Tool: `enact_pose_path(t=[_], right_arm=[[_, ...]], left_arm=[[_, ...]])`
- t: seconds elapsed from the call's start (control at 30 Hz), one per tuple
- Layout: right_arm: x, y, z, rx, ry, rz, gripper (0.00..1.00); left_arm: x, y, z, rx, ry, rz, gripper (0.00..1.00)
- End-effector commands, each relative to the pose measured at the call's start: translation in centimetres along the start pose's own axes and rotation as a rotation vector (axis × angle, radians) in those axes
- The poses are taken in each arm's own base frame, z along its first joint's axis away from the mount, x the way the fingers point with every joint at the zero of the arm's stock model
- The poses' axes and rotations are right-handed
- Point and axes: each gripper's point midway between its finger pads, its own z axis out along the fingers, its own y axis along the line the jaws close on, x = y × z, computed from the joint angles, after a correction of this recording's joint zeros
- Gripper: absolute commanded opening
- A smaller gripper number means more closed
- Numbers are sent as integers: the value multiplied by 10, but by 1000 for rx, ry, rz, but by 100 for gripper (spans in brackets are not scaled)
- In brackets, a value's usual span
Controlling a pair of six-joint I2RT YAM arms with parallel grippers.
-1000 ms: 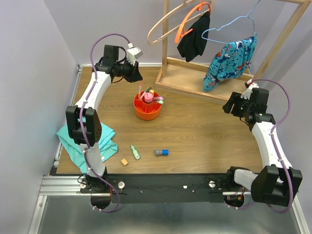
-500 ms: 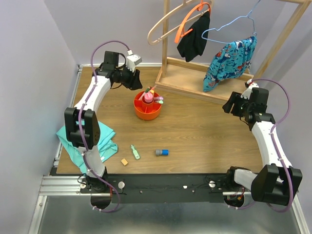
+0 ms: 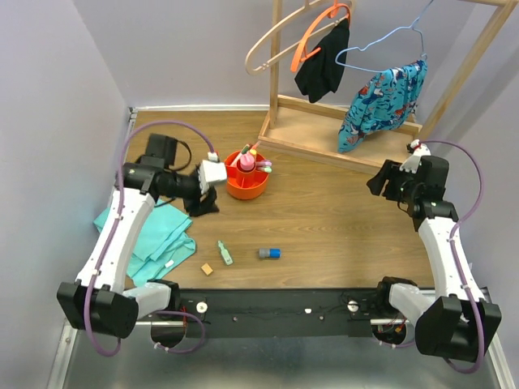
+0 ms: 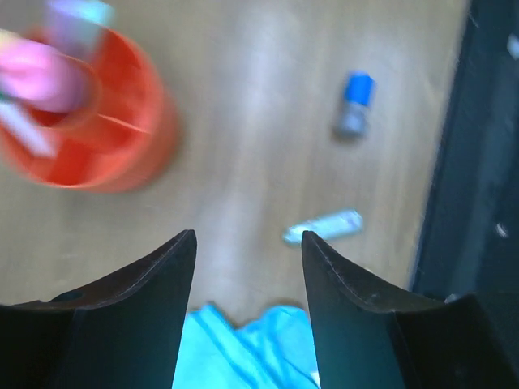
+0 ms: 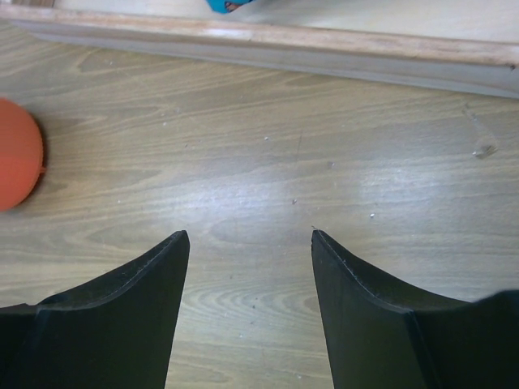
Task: Sort the stationery into containers
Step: Place the pen at the center of the board, then pick up the stationery from the center of the board.
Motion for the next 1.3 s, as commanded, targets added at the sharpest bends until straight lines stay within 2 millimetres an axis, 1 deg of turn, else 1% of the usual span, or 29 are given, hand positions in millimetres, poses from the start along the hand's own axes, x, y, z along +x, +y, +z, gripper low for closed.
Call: enact_pose_path(t=[0.0,0.03,0.1,0.13,0.17,0.23,0.3,0.33,0.37,0.4,0.43,0.5,0.53,0.6,0.63,0.67,0.73,0.77,0.83,0.87,0.9,0.93,0.97,1.0,1.03,1.07,1.1,1.13,1.27], right_arm=[[5,10,-4,-64,2,2,70],[6,11,-4,-71,5,4,70],[4,13,-5,-77,-2,0,70],[5,13,-5,-76,0,-1,70],[5,12,-5,-75,-2,-2,70],[7,13,-6,-79,0,-4,70],[8,13,-6,-81,0,2,70],[8,14,-7,-83,-1,6,70],[8,15,-8,-84,0,10,70],[9,15,-8,-84,0,13,70],[8,16,-10,-85,-5,18,70],[7,16,-12,-81,-7,26,70],[7,15,-12,-75,-8,34,70],[8,15,-15,-68,-11,38,70],[8,15,-16,-62,-11,41,70],[8,15,-18,-60,-12,43,70],[11,13,-17,-52,-11,57,70],[12,14,-17,-55,-9,62,70],[17,14,-16,-58,2,75,70],[17,14,-16,-58,2,78,70],[18,14,-15,-57,6,80,70],[17,15,-15,-61,9,78,70],[17,14,-14,-61,11,78,70],[16,14,-14,-61,13,75,70],[14,14,-13,-58,12,71,70],[13,13,-13,-57,9,70,70],[11,13,-12,-54,6,67,70],[10,12,-11,-52,7,66,70],[8,12,-9,-52,8,68,70]], left_arm=[[67,-84,13,353,161,101,64],[77,-95,19,393,183,140,64],[87,-100,26,413,214,190,64],[97,-100,31,414,241,221,64],[100,-103,36,435,247,261,64],[111,-101,45,442,272,298,65],[115,-103,52,467,294,335,65],[116,-95,63,440,298,330,65],[121,-88,67,408,340,297,65],[123,-87,70,397,367,231,65],[126,-81,78,392,390,178,65],[125,-71,86,318,438,13,64],[120,-67,91,270,461,-142,63],[113,-62,93,199,473,-285,61],[104,-60,95,118,461,-445,61],[100,-58,95,82,454,-499,61],[102,-50,95,-41,462,-622,61],[102,-51,96,-95,475,-755,61],[113,-56,98,-117,521,-841,60],[117,-57,98,-155,540,-919,60],[123,-57,97,-181,557,-956,59],[131,-61,94,-192,589,-1013,59],[136,-62,92,-212,600,-1066,58],[141,-62,91,-244,605,-1169,58],[149,-68,90,-241,628,-1222,59],[148,-73,92,-211,621,-1262,98],[151,-74,92,-219,627,-1306,99],[155,-75,93,-219,640,-1318,99],[161,-77,93,-211,658,-1341,99]])
